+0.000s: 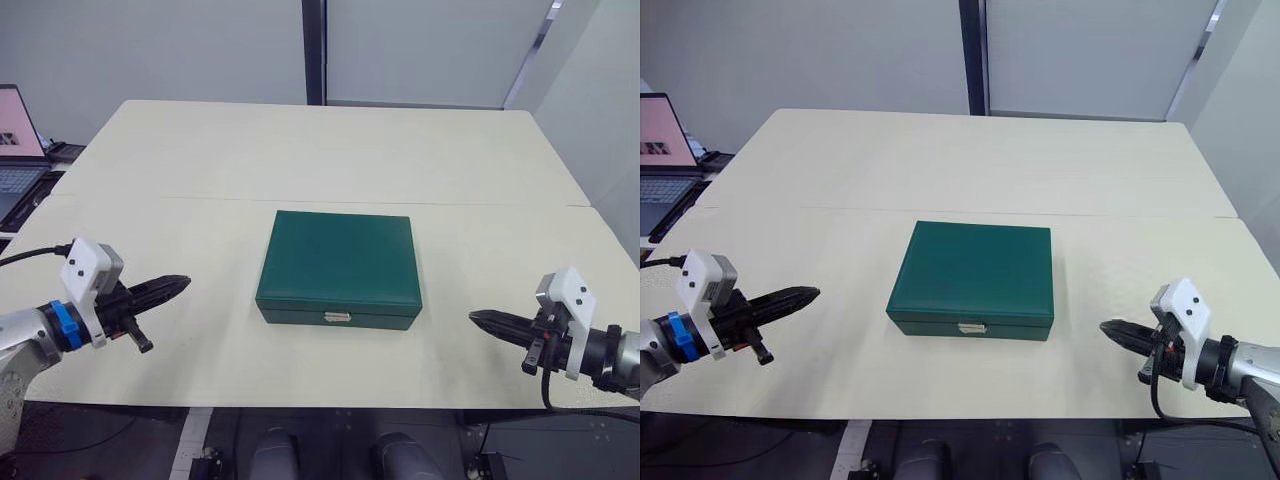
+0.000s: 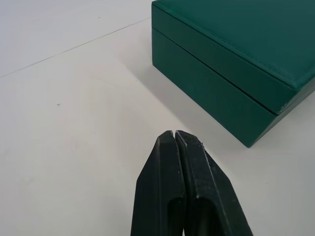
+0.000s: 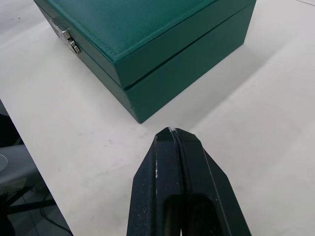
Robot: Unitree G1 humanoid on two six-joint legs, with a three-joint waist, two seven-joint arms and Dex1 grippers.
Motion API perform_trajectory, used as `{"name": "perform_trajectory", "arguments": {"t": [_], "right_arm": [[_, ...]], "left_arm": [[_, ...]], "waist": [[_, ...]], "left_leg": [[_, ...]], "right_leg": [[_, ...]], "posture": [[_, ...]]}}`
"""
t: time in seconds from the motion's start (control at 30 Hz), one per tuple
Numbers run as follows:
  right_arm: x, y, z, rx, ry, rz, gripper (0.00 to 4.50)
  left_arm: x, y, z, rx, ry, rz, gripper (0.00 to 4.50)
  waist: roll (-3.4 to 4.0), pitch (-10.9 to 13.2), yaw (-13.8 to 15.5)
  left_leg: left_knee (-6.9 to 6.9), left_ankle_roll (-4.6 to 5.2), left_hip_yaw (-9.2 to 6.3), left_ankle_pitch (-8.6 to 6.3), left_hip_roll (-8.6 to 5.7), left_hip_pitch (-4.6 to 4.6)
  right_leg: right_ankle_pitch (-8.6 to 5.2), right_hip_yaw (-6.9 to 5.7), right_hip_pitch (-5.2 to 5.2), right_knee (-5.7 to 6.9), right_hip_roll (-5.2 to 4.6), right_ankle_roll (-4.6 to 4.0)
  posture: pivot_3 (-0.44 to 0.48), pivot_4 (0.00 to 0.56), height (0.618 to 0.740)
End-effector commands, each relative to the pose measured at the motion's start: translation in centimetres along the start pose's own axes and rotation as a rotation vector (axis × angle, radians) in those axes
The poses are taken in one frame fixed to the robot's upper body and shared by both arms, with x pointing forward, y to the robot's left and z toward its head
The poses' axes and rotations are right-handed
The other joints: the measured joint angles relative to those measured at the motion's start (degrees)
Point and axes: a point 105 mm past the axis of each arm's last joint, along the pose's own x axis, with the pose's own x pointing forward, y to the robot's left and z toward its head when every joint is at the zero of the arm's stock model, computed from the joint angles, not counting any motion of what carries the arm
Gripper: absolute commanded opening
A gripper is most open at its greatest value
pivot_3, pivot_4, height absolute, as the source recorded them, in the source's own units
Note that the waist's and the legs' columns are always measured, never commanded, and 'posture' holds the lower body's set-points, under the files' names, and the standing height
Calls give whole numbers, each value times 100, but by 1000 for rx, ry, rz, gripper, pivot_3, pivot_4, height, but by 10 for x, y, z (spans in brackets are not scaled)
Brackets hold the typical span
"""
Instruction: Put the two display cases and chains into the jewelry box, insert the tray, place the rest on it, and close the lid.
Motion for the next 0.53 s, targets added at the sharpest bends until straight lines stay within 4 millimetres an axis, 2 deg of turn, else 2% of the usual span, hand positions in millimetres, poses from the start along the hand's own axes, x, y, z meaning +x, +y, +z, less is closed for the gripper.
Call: {"name": "perform_trajectory", "arguments": {"t": [0.03, 0.2, 0.53], "right_arm": [[-8, 0, 5, -34, -16, -22, 0], [-10, 1, 1, -26, -7, -24, 0], [-8, -1, 1, -28, -11, -27, 0]], "left_arm": [[-8, 1, 5, 73, -19, 39, 26], [-8, -1, 0, 55, 12, 54, 26], [-2, 3, 13, 82, 5, 78, 26]], "waist": [[-2, -1, 9], [-4, -3, 14], [-7, -4, 25]], "left_leg": [[0, 0, 0, 0, 0, 0], [1, 0, -3, 0, 0, 0], [3, 0, -4, 0, 0, 0]], "right_leg": [[0, 0, 1, -1, 0, 0], [0, -2, 2, -1, 0, 0], [0, -3, 5, -1, 0, 0]], "posture": [[0, 150, 740], [0, 150, 740], [0, 150, 740]]}}
